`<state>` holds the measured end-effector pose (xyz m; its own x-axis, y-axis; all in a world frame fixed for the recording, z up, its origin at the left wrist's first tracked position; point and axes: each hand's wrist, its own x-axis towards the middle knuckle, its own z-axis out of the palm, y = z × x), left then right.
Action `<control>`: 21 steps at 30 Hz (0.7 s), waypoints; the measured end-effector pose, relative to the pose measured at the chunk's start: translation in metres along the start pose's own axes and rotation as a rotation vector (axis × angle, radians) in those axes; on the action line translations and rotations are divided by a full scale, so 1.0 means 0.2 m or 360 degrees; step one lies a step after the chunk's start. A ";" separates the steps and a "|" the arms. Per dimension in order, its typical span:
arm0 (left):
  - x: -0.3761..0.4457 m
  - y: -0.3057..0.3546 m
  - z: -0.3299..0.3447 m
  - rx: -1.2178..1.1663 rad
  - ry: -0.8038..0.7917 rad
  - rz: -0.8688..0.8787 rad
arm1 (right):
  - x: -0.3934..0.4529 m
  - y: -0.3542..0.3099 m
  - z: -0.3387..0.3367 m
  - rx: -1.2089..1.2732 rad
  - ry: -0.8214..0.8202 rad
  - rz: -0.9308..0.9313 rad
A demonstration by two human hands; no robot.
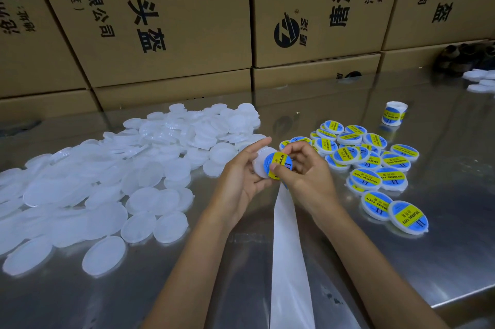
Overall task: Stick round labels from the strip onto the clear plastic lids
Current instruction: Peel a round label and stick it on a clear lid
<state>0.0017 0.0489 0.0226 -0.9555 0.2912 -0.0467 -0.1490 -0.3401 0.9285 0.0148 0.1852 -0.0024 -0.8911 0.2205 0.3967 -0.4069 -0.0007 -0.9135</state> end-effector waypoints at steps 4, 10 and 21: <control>-0.02 0.01 0.02 -0.0004 -0.0027 -0.0020 | -0.01 0.00 0.01 -0.0019 -0.0001 -0.0022; -0.03 0.03 0.04 0.0077 -0.0042 -0.0012 | -0.01 -0.01 0.02 -0.0041 0.0006 -0.0052; -0.04 0.03 0.06 0.0174 -0.0021 -0.0011 | -0.02 -0.02 0.03 -0.0090 0.0011 -0.0060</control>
<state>0.0124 0.0552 0.0322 -0.9510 0.3051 -0.0490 -0.1261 -0.2384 0.9629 0.0194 0.1787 -0.0004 -0.8740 0.2260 0.4303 -0.4277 0.0629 -0.9017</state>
